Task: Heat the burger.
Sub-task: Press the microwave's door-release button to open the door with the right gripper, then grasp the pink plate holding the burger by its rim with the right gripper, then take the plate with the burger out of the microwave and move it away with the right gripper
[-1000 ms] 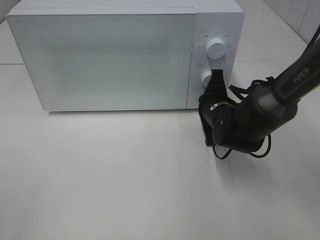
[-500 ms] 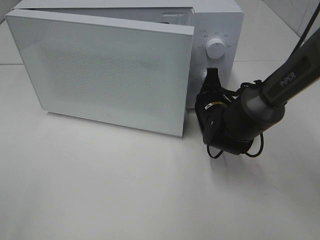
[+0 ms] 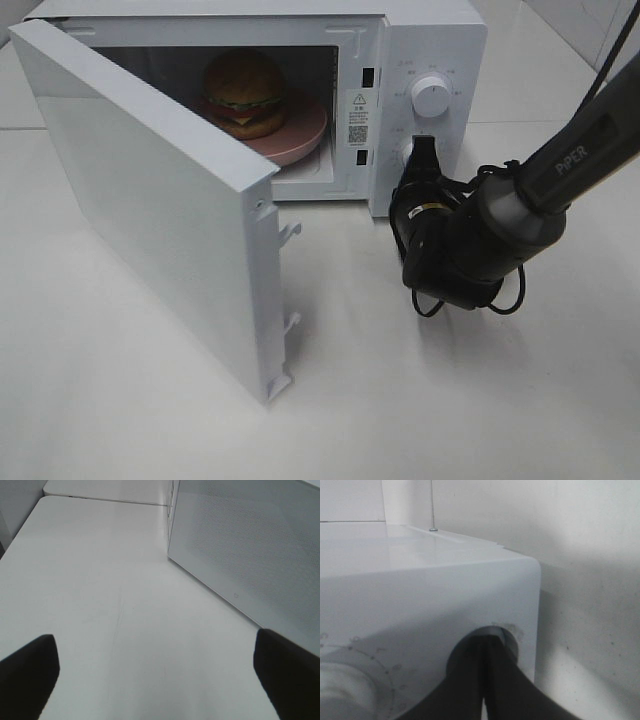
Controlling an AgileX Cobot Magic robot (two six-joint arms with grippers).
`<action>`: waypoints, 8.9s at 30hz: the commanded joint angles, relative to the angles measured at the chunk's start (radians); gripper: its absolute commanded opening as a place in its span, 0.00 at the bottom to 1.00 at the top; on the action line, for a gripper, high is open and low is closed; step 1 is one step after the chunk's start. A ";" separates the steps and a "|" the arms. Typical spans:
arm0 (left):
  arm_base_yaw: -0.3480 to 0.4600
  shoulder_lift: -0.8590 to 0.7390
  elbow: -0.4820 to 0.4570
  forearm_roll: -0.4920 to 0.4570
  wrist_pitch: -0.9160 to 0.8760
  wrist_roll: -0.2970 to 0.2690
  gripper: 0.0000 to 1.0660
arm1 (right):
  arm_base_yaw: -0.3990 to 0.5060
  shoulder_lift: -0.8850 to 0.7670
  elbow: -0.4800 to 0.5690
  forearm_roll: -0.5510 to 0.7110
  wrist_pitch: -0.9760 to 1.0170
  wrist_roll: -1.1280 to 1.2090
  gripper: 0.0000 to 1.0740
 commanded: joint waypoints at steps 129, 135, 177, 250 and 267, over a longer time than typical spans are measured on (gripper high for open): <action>0.004 -0.022 0.001 0.003 -0.005 -0.004 0.92 | -0.006 -0.523 -0.239 -0.772 1.535 -2.613 0.81; 0.004 -0.022 0.001 0.003 -0.005 -0.004 0.92 | 0.014 -0.475 -0.246 -0.860 1.438 -2.525 0.81; 0.004 -0.022 0.001 0.006 -0.005 -0.004 0.92 | 0.048 -0.095 -0.618 -0.893 1.310 -2.411 0.79; 0.004 -0.022 0.001 0.006 -0.005 -0.004 0.92 | 0.037 0.147 -0.936 -0.855 1.493 -2.472 0.00; 0.004 -0.022 0.001 0.007 -0.005 -0.004 0.92 | 0.042 -0.043 -0.686 -0.854 1.361 -2.525 0.00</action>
